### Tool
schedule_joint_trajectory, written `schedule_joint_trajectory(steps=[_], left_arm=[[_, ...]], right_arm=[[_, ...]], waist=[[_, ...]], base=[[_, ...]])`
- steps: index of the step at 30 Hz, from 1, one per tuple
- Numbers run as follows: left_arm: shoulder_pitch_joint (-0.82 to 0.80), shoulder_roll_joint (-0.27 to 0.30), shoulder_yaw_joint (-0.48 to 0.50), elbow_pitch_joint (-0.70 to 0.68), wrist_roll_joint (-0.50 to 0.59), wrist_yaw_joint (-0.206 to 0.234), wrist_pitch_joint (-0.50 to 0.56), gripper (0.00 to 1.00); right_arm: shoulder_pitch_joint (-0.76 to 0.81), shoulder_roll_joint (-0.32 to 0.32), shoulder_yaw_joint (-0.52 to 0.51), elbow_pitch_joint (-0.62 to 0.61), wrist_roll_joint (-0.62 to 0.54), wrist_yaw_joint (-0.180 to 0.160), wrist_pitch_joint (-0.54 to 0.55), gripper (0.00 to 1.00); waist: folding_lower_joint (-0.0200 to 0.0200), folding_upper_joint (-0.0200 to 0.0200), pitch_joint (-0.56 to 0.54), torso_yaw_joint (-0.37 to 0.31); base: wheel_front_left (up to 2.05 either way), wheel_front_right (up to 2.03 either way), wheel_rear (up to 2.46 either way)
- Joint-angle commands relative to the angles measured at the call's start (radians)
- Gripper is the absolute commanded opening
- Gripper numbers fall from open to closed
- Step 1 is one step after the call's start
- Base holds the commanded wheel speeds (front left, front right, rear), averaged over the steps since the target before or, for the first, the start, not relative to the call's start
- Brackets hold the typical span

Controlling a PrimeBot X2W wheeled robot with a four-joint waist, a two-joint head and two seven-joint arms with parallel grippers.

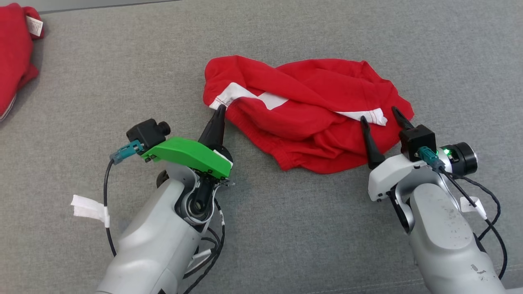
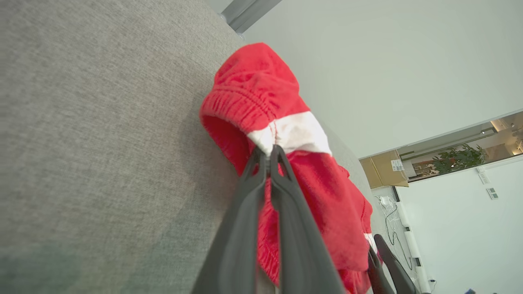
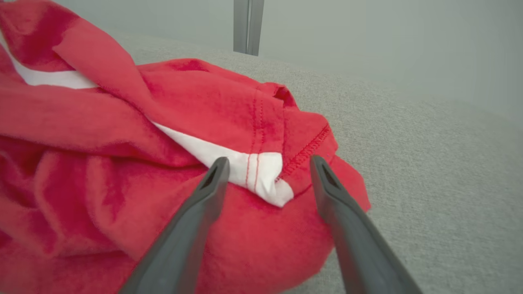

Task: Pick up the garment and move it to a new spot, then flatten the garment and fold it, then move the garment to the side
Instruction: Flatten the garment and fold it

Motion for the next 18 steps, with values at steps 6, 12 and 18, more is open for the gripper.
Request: schedule_joint_trajectory(steps=[6, 12, 18], left_arm=[[0.006, 0.004, -0.025, 0.005, -0.003, -0.002, -0.015, 0.0], [0.011, 0.005, -0.032, 0.026, 0.016, -0.002, -0.024, 0.0], [0.013, 0.015, -0.031, 0.038, 0.031, -0.007, -0.031, 0.0]], right_arm=[[-0.053, -0.003, 0.002, 0.082, -0.007, 0.0, -0.003, 0.42], [-0.054, -0.003, 0.02, 0.106, 0.028, 0.0, -0.003, 0.0], [-0.045, -0.003, 0.028, 0.099, 0.067, 0.0, -0.003, 0.0]], waist=[[-0.0001, 0.0, -0.003, 0.017], [-0.0001, 0.0, -0.023, 0.009], [-0.0001, 0.0, -0.051, -0.003]], base=[[0.0, 0.0, 0.0], [0.0, 0.0, 0.0], [0.0, 0.0, 0.0]])
